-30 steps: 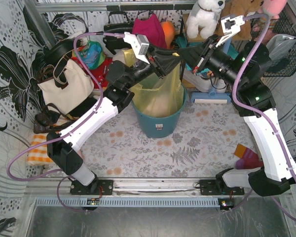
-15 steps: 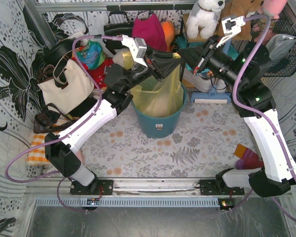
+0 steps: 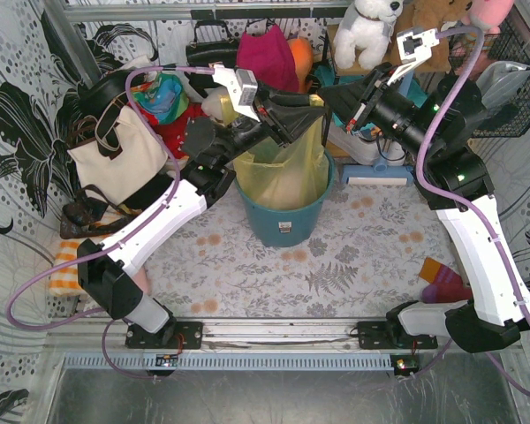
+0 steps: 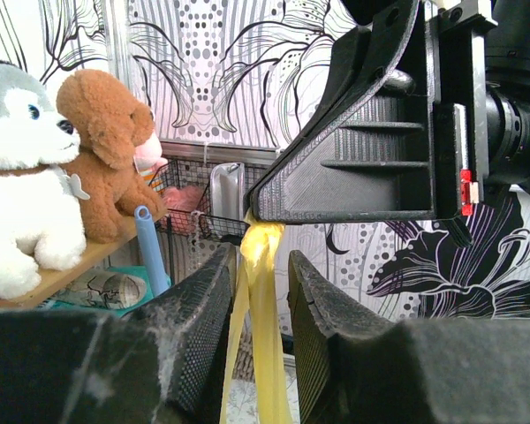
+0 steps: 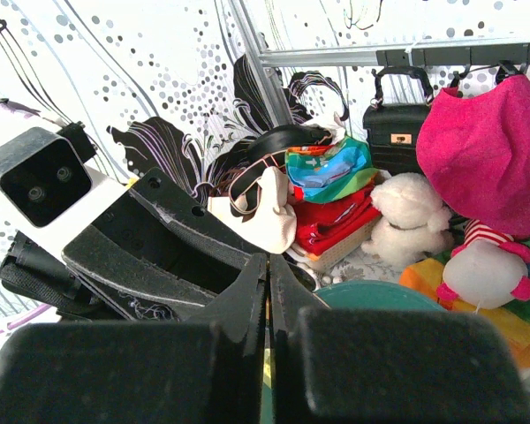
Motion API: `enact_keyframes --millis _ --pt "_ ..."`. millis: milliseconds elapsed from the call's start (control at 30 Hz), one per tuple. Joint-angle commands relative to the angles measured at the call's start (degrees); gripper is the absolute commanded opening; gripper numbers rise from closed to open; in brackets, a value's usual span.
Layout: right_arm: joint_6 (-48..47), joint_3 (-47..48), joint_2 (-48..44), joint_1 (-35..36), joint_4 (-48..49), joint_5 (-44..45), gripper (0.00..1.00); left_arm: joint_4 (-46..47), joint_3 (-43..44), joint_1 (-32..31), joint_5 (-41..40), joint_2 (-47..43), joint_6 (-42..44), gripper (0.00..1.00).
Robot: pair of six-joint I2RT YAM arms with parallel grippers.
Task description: Tie the trash bag
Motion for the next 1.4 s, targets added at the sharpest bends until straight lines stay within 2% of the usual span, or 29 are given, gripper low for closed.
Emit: enact_keyframes --millis 0,200,233,300,333,633,733,800,867,933,1100,1233,1367 --pt "-0.1 -0.4 -1.0 0.0 2.9 0.3 0.0 3.5 0.0 -0.1 0.0 -1.2 -1.0 0.38" --pt "-0.4 -0.9 -1.1 0.0 2.9 0.2 0.0 3.8 1.7 -0.2 0.5 0.4 -2.5 0.31" --pt "-0.5 -1.1 -1.3 0.1 3.0 0.2 0.0 3.6 2.4 -0.2 1.0 0.9 -2.8 0.26" --pt "-0.6 -1.6 -1.5 0.0 3.3 0.2 0.0 2.9 3.6 -0.2 1.8 1.5 -3.4 0.06" --pt "-0.6 -1.7 -1.6 0.1 3.5 0.3 0.0 2.7 3.9 -0.2 1.9 1.7 -3.7 0.0" --pt "-1.3 -1.3 -1.8 0.0 3.7 0.6 0.0 2.0 0.2 -0.2 2.7 -1.5 -3.3 0.0" --pt "-1.8 -0.8 -1.5 0.1 4.5 0.1 0.11 3.0 -2.7 -0.3 3.8 -3.6 -3.6 0.0" --pt "-2.5 0.7 -0.5 0.1 4.3 -1.5 0.16 5.2 -5.5 -0.4 4.4 -5.1 -3.8 0.0" --pt "-3.2 4.5 2.5 0.0 1.9 -4.0 0.2 7.9 -8.3 -0.4 4.5 -6.3 -4.6 0.0" --pt "-3.3 7.3 4.9 0.1 0.9 -7.4 0.29 9.2 -10.0 -0.4 4.7 -7.0 -4.8 0.0" --pt "-3.3 12.7 10.3 0.4 0.1 -13.7 0.45 11.8 -11.6 -0.4 6.6 -7.2 -6.5 0.0" --pt "-4.3 17.5 15.2 1.5 -1.2 -20.1 0.52 14.4 -13.4 -0.3 9.3 -7.4 -7.5 0.0" --pt "-6.0 22.1 19.3 3.3 -2.4 -23.2 0.54 16.4 -16.8 -0.4 9.3 -9.4 -7.8 0.0"
